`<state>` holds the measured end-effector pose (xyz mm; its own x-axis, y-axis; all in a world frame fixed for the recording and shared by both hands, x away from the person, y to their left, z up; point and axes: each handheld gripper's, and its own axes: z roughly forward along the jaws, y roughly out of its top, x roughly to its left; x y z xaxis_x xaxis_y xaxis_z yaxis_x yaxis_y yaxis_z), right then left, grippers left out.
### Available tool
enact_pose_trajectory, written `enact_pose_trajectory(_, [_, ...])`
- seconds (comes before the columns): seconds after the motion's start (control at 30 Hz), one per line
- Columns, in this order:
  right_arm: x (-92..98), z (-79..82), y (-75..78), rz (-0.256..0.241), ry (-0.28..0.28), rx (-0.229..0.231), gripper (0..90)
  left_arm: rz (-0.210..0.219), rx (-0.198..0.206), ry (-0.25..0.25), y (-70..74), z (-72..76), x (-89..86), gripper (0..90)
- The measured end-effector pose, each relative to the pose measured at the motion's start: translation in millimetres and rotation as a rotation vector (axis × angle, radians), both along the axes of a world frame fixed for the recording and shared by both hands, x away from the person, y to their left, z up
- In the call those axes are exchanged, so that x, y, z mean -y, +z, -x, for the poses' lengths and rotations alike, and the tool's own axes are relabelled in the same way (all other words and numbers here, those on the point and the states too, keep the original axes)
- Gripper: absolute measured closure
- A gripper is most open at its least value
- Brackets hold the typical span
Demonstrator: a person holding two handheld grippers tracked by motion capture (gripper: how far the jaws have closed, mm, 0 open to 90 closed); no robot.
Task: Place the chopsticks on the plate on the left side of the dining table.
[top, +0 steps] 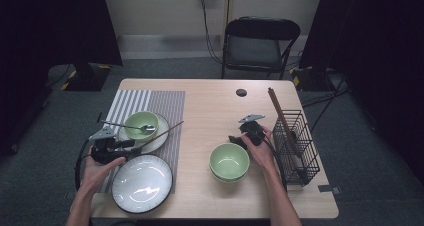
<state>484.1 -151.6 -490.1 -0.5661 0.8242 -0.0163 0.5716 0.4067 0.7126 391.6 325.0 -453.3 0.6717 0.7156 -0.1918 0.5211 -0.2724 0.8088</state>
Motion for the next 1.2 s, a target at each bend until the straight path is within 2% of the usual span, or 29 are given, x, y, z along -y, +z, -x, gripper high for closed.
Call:
enact_pose_trajectory(0.1, [1.7,0.8,9.8,-0.012,-0.026,0.026,21.3,0.010,0.002,-0.007,1.3,0.5,3.4,43.7])
enact_pose_trajectory(0.17, [2.1,2.0,17.0,-0.041,-0.034,0.039,21.3,0.027,-0.010,-0.003,1.7,-0.2,4.9,41.6])
enact_pose_trajectory(0.27, [-0.8,6.7,31.3,-0.059,0.000,0.065,21.6,0.021,-0.016,-0.006,2.2,-0.5,6.6,39.6])
enact_pose_trajectory(0.3, [-1.4,8.0,34.3,-0.067,0.003,0.075,21.9,0.031,-0.021,-0.009,1.9,-0.3,7.3,38.7])
enact_pose_trajectory(0.4, [-2.9,10.9,46.7,-0.111,0.020,0.095,23.9,-0.001,-0.023,-0.025,3.3,-0.7,9.0,38.4])
enact_pose_trajectory(0.6, [-8.0,14.1,69.3,-0.178,0.082,0.096,24.4,-0.007,0.011,-0.031,13.6,-2.7,17.2,36.6])
enact_pose_trajectory(0.7, [-7.6,15.4,78.4,-0.210,0.092,0.103,25.1,0.009,0.021,-0.038,19.0,-6.5,23.3,36.2])
enact_pose_trajectory(0.8, [-7.0,17.6,89.7,-0.225,0.104,0.130,26.1,0.037,0.023,-0.047,20.7,-8.9,27.5,35.9])
enact_pose_trajectory(1.03, [-4.2,22.3,116.0,-0.264,0.137,0.177,33.1,0.009,0.035,-0.071,25.1,-12.4,41.7,34.8])
enact_pose_trajectory(1.17, [0.7,23.5,130.3,-0.299,0.147,0.198,36.9,0.029,0.041,-0.074,22.8,-13.9,47.9,34.5])
enact_pose_trajectory(1.2, [1.9,23.3,133.0,-0.298,0.152,0.200,37.3,0.013,0.035,-0.082,22.1,-13.9,49.1,34.4])
